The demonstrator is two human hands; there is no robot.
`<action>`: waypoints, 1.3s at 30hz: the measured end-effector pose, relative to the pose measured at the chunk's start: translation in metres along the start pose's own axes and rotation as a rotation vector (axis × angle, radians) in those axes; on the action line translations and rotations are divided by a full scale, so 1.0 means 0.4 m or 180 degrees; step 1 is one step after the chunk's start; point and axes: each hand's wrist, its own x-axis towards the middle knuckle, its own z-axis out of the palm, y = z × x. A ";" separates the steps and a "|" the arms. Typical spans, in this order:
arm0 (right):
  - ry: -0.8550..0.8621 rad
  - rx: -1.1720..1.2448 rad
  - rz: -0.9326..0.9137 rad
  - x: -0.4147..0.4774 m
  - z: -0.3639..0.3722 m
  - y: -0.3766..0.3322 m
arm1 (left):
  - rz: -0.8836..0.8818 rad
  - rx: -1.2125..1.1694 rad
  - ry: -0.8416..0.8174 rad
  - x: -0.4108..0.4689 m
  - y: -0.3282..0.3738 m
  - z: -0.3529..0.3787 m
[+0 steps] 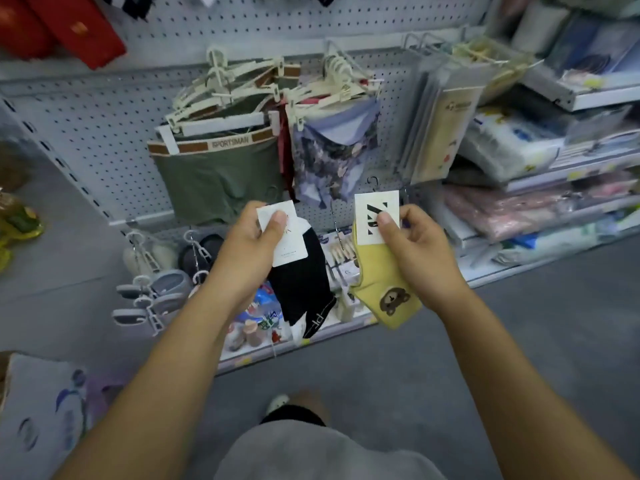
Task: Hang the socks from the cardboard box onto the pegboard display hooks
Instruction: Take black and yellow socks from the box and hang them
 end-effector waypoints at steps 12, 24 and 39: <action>0.0092 0.0383 -0.0312 0.320 0.011 -0.222 | 0.0178 -0.0690 -0.0909 0.296 0.279 0.025; 0.0428 0.0696 -0.0736 0.624 0.069 -0.403 | 0.1508 -0.0307 -0.0235 0.593 0.533 -0.035; 0.0110 0.0970 -0.0803 0.841 -0.125 -0.410 | 0.1247 -0.0330 -0.0503 0.787 0.620 0.174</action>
